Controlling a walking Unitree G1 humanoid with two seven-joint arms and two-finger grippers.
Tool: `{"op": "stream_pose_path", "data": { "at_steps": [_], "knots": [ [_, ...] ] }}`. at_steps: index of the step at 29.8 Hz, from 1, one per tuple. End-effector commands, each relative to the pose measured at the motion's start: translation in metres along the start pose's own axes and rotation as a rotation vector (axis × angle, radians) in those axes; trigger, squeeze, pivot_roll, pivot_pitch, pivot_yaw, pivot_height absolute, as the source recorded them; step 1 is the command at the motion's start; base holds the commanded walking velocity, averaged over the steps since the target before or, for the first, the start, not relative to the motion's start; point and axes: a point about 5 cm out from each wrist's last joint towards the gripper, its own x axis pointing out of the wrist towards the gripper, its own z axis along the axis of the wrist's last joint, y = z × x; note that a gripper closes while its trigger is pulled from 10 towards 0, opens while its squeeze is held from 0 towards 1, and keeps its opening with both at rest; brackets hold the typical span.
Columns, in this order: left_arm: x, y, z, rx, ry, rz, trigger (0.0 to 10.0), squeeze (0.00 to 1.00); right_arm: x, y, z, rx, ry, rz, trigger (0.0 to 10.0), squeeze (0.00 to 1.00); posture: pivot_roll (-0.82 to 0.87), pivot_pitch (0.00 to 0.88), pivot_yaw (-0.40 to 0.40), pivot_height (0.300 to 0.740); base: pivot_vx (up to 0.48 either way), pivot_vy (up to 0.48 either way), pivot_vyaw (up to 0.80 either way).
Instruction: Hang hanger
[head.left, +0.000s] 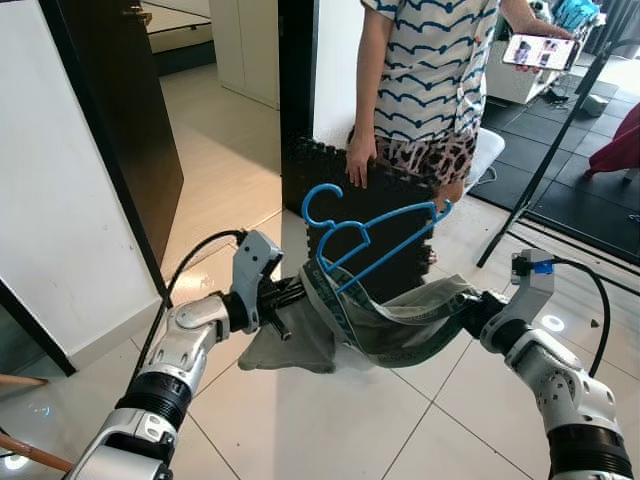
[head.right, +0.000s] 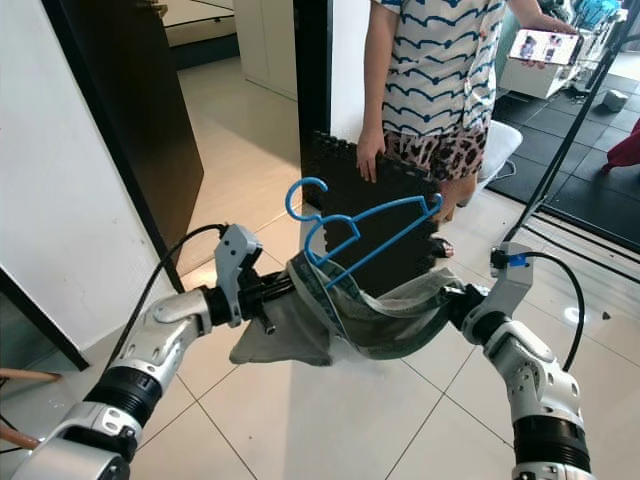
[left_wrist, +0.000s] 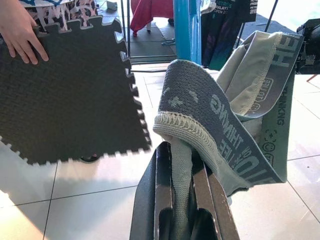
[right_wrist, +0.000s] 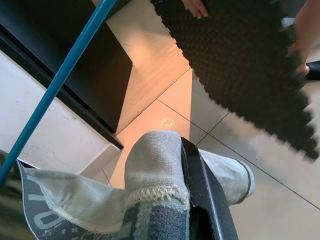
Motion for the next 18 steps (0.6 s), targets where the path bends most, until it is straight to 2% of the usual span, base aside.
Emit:
{"op": "stream_pose_path", "data": {
  "at_steps": [1,11,18],
  "knots": [
    [0.0025,0.0002,0.0038,-0.006,-0.02,-0.004,10.0,0.0,-0.0011,-0.0016,-0.0014,0.012,0.007,-0.002,10.0,0.0,-0.02,0.081,-0.03,0.74,0.0,0.0,0.0],
    [0.0039,-0.0012,0.0041,-0.015,-0.031,0.001,10.0,0.0,-0.0024,-0.0049,-0.0013,0.01,0.015,-0.005,10.0,0.0,-0.03,0.068,-0.05,0.74,0.0,0.0,0.0],
    [0.0009,0.0012,0.0037,-0.01,-0.027,0.002,10.0,0.0,0.0003,0.0003,-0.0026,0.011,0.009,0.005,10.0,0.0,-0.02,0.068,-0.027,0.74,0.0,0.0,0.0]
  ]
}}
